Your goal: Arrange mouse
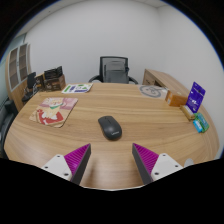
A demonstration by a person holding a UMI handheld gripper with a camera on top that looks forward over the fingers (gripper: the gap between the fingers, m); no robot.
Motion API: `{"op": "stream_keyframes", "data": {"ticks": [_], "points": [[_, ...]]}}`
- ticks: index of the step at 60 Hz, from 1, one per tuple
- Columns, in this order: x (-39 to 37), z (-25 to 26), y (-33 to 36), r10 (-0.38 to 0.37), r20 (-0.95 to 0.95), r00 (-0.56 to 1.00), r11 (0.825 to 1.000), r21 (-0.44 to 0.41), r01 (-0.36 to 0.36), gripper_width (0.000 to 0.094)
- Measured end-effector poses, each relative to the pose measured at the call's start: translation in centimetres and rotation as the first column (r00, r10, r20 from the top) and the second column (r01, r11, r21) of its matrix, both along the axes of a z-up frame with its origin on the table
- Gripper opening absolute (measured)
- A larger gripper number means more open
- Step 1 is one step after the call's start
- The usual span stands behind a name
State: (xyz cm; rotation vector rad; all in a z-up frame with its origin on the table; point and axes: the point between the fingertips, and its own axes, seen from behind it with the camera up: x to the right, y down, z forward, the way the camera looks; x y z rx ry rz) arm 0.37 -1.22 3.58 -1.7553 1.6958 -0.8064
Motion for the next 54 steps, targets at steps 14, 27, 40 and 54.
{"op": "stream_keyframes", "data": {"ticks": [14, 27, 40, 54], "points": [[6.9, -3.5, -1.0, -0.018, -0.010, 1.000, 1.000, 0.002, 0.018, 0.0862], [11.2, -5.3, -1.6, -0.023, -0.014, 1.000, 1.000, -0.001, 0.023, 0.0868], [14.8, -5.2, -3.1, -0.047, -0.007, 0.999, 0.999, -0.022, 0.047, 0.0865], [15.2, -5.8, -3.3, -0.059, -0.041, 0.997, 0.998, 0.006, 0.059, 0.0503]]}}
